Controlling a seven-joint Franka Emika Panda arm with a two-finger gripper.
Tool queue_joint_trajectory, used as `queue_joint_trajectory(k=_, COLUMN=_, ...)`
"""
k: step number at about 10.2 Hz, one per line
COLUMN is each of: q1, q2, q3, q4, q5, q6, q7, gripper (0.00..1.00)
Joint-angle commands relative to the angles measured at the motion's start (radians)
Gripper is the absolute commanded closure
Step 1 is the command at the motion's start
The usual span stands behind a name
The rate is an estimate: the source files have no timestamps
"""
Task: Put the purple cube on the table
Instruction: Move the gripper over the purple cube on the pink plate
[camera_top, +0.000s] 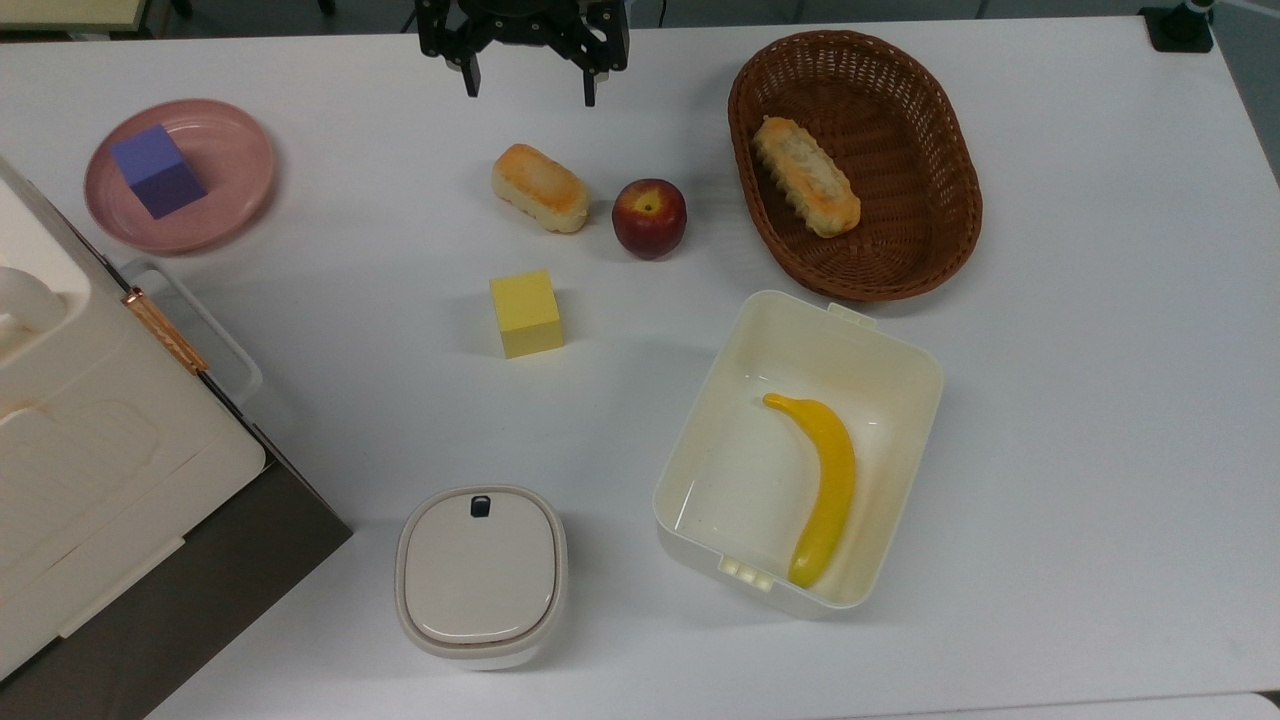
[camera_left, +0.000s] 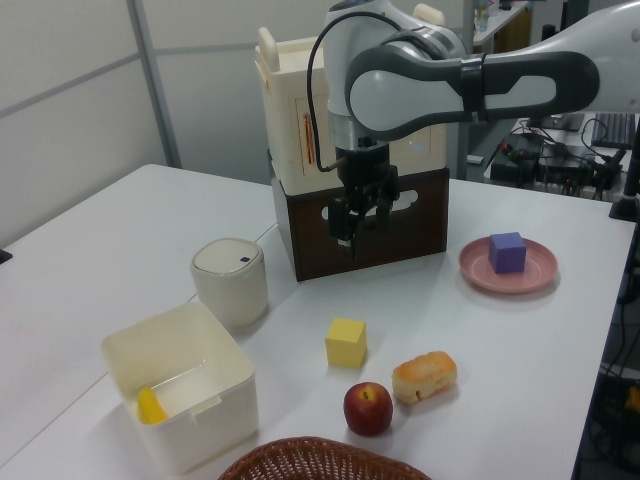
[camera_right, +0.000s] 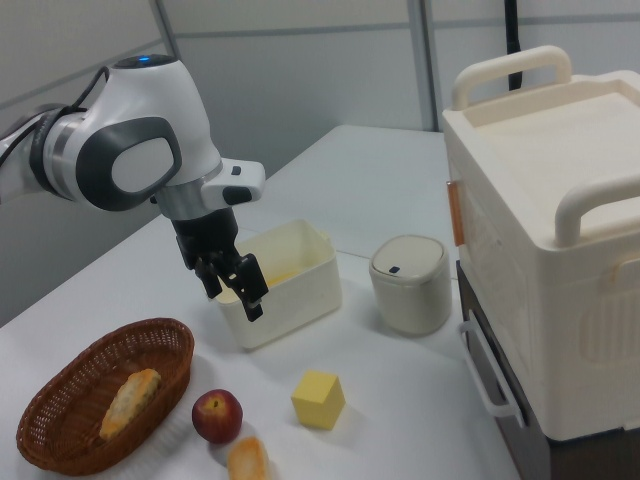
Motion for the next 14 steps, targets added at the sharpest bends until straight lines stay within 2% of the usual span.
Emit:
queue_joint_trajectory(k=1, q1=0.013, q2=-0.026, q3=-0.015, q4=-0.018, q5=0.012, q6=-0.018, q7=-0.025, gripper=0.00)
queue_joint_trajectory(k=3, q1=-0.022, q2=-0.028, q3=-0.015, q4=-0.019, q5=0.006, q6=-0.018, q7=-0.028, gripper=0.00)
queue_joint_trajectory(k=6, q1=-0.118, q2=-0.028, q3=-0.015, q4=-0.022, q5=0.006, q6=-0.016, q7=-0.184, gripper=0.00)
queue_joint_trajectory(k=8, q1=-0.227, q2=-0.026, q3=-0.013, q4=-0.034, q5=0.006, q6=-0.015, q7=-0.396, gripper=0.00)
queue_joint_trajectory(k=10, q1=-0.318, q2=-0.017, q3=-0.013, q4=-0.069, q5=0.006, q6=-0.004, q7=-0.547, gripper=0.00)
queue_joint_trajectory(k=12, q1=-0.419, q2=-0.009, q3=-0.013, q4=-0.139, q5=-0.029, q6=0.103, q7=-0.707, gripper=0.00)
queue_joint_trajectory(k=14, q1=-0.511, q2=0.058, q3=-0.013, q4=-0.166, q5=-0.118, q6=0.169, q7=-0.901, gripper=0.00)
